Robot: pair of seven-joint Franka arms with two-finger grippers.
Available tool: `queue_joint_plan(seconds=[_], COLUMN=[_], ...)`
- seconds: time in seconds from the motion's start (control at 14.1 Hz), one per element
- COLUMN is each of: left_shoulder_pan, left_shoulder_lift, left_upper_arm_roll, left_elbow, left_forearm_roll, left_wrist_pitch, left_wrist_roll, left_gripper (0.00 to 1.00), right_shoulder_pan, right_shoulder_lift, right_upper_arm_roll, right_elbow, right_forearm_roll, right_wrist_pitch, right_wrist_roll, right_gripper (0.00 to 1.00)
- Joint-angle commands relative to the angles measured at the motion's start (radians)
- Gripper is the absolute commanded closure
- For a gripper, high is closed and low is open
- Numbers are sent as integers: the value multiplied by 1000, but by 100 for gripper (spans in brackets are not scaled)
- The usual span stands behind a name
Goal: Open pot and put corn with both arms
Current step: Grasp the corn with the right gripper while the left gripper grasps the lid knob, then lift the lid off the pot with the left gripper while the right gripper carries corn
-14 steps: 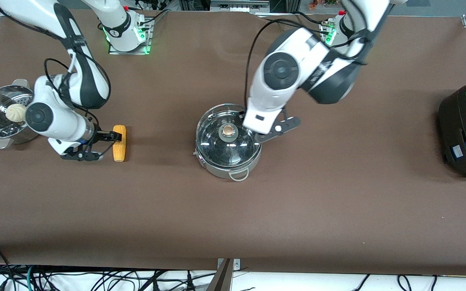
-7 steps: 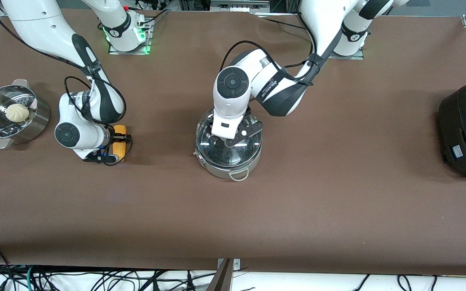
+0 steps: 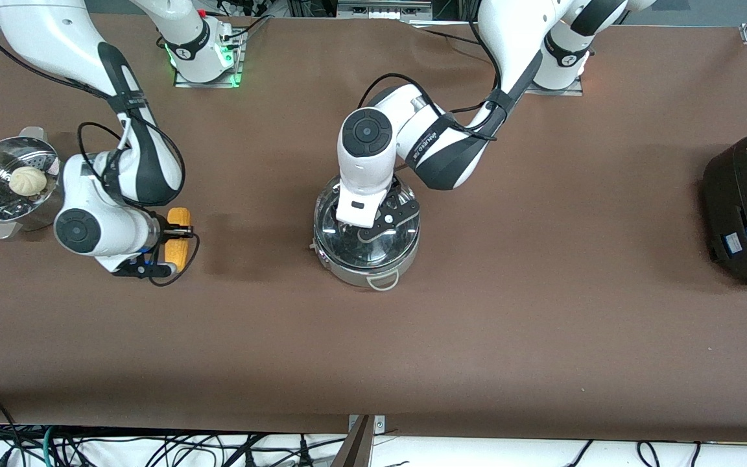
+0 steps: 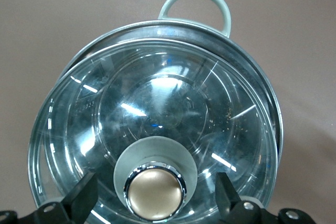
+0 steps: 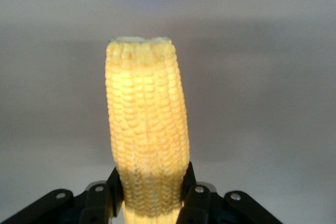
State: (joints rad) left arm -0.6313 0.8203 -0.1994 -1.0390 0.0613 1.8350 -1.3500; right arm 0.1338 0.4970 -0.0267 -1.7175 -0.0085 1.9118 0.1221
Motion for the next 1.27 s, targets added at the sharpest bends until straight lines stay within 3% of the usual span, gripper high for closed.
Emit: queue_joint_plan(seconds=[0.0, 0.35, 0.64, 0.78, 0.92, 1.2], left_shoulder_pan=[-16, -15, -1, 44, 125, 367], left_shoulder_lift=[26, 22, -33, -126, -228, -579], left_upper_arm_roll=[2, -3, -2, -2, 2, 9], left_elbow=[40, 40, 43, 40, 7, -437], left_forearm_roll=[58, 60, 28, 20, -23, -57], left_wrist_pitch=[-3, -7, -75, -150, -209, -192], left_wrist_roll=[-6, -9, -8, 3, 168, 691], left_gripper=[34, 97, 100, 100, 100, 100], right_shoulder_pan=[16, 29, 30, 49, 87, 243], right_shoulder_lift=[-6, -6, -17, -15, -15, 0], right_upper_arm_roll=[-1, -1, 1, 11, 16, 22], right_elbow=[117, 177, 208, 301, 364, 386], right_forearm_roll=[-10, -7, -2, 2, 2, 25], right_wrist_pitch=[-138, -185, -191, -297, -361, -314], right_wrist_roll=[5, 5, 2, 5, 8, 227], right_gripper=[100, 100, 100, 100, 100, 100])
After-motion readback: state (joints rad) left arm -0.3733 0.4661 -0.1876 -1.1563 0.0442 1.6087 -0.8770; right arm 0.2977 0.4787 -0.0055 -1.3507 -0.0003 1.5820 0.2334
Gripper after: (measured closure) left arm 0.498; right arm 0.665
